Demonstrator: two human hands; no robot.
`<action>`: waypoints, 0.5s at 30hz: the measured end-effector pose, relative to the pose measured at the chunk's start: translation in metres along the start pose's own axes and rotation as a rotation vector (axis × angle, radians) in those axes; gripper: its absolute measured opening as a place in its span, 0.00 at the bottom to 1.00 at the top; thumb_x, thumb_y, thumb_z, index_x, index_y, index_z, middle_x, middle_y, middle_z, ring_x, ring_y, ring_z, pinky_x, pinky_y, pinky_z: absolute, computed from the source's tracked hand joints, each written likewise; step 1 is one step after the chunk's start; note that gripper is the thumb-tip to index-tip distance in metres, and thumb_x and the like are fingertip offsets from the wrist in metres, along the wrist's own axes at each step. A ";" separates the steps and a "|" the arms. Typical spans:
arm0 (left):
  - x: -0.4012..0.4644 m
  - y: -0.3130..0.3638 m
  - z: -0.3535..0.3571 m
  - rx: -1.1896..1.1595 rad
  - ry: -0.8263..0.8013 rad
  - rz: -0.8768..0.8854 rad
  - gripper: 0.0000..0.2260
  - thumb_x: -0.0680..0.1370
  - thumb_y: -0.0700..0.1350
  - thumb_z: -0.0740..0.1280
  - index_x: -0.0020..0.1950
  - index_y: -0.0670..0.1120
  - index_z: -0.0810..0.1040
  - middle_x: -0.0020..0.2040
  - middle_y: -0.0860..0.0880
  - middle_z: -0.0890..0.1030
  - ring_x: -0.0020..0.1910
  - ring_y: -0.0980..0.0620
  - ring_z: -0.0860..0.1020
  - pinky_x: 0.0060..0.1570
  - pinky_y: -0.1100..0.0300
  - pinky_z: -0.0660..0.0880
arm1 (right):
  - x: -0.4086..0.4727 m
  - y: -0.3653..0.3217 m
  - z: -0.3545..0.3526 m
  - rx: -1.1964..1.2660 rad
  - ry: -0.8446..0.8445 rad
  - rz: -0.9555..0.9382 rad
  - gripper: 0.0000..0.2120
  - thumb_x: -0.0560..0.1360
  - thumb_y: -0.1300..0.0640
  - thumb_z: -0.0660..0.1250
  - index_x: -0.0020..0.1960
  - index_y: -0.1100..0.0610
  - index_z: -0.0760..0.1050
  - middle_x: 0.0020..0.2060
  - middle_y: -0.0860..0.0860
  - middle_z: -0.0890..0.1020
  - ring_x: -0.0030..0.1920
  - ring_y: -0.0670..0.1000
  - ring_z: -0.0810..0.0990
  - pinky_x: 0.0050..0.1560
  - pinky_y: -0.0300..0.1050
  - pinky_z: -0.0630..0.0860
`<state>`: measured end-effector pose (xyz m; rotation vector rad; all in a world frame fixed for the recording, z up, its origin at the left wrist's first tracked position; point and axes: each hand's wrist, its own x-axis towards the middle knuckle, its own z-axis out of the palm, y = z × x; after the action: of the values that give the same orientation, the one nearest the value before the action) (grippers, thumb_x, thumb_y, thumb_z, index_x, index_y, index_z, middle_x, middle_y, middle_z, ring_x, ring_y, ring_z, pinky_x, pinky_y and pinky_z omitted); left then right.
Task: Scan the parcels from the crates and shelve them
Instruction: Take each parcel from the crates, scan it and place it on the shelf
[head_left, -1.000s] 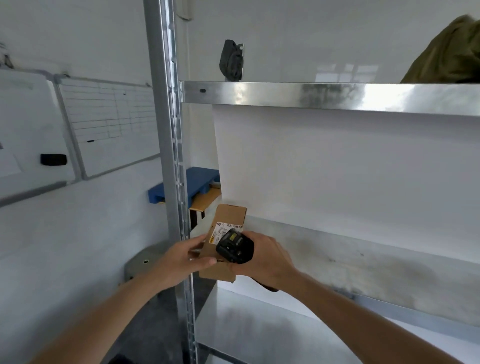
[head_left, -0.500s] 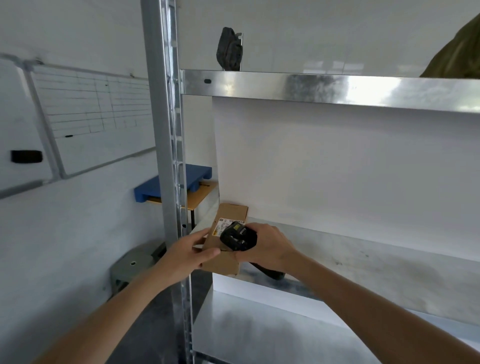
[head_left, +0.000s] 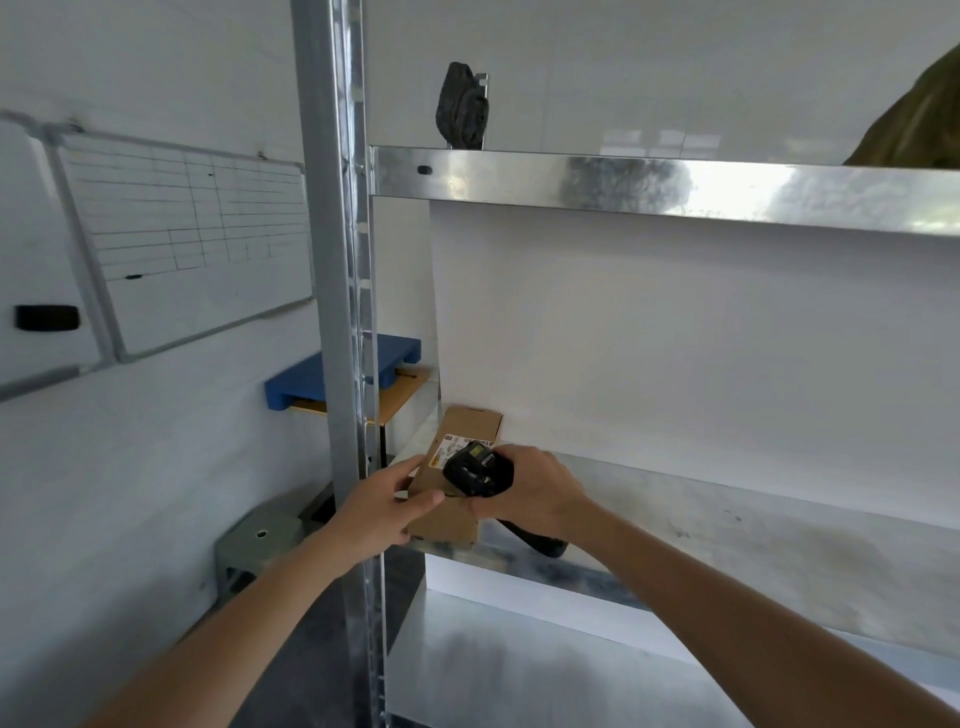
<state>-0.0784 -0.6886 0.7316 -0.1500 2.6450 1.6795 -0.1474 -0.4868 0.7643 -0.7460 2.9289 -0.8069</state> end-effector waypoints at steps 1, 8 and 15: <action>0.000 -0.001 0.001 0.008 0.005 -0.002 0.24 0.79 0.48 0.70 0.71 0.61 0.65 0.61 0.56 0.78 0.67 0.44 0.76 0.57 0.44 0.81 | -0.001 -0.001 0.000 0.008 0.001 0.001 0.27 0.69 0.40 0.78 0.64 0.47 0.77 0.54 0.47 0.83 0.50 0.49 0.79 0.43 0.41 0.71; -0.019 0.002 0.001 0.071 0.060 0.020 0.28 0.80 0.48 0.69 0.77 0.56 0.62 0.59 0.57 0.78 0.61 0.52 0.78 0.46 0.64 0.79 | -0.018 0.001 -0.005 0.009 0.022 -0.032 0.25 0.67 0.42 0.79 0.62 0.45 0.78 0.52 0.45 0.84 0.51 0.49 0.80 0.44 0.41 0.73; -0.077 0.017 -0.003 0.167 0.230 0.092 0.33 0.77 0.56 0.71 0.79 0.55 0.62 0.69 0.53 0.77 0.61 0.56 0.79 0.57 0.56 0.80 | -0.056 -0.012 -0.022 0.022 0.041 -0.190 0.37 0.60 0.33 0.75 0.67 0.43 0.75 0.56 0.43 0.84 0.56 0.48 0.81 0.56 0.44 0.78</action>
<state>-0.0031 -0.6780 0.7524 -0.2363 2.9894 1.5405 -0.0955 -0.4601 0.7825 -1.0309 2.9114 -0.8758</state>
